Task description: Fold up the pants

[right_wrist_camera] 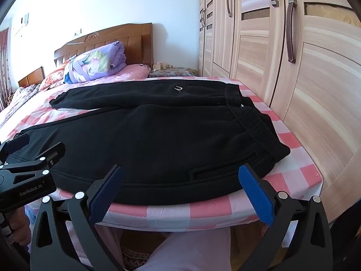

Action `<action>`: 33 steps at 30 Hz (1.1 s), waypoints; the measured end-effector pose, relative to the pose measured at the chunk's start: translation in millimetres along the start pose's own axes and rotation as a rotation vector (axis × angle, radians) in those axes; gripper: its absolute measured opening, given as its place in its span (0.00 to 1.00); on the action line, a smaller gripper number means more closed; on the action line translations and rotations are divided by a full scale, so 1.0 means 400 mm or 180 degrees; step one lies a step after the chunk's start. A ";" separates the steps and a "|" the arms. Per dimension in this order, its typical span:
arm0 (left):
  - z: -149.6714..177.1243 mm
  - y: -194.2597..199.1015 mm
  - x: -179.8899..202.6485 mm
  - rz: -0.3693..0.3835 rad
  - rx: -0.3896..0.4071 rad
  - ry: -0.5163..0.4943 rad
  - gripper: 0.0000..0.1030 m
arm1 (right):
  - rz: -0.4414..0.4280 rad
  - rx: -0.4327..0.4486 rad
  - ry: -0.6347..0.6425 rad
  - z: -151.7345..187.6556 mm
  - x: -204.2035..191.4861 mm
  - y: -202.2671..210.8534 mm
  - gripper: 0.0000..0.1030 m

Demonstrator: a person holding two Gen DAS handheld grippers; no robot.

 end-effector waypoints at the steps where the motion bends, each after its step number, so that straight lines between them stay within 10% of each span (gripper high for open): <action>1: 0.001 -0.001 0.000 0.0002 -0.0006 0.0000 0.99 | 0.0003 0.0001 -0.0001 0.000 0.000 0.000 0.96; 33: 0.011 -0.005 -0.011 0.0022 -0.0024 -0.0001 0.99 | -0.0014 -0.0010 -0.0032 0.006 -0.003 0.000 0.96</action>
Point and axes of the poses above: each gripper's, at about its wrist camera, not at the fingertips, and y roughly against the way its jaws point, x to its right, z to its underside, the point moved 1 cm from there along -y, roughly the way its jaws point, and after that the axes turned 5 degrees about -z, right-handed, at the moved point
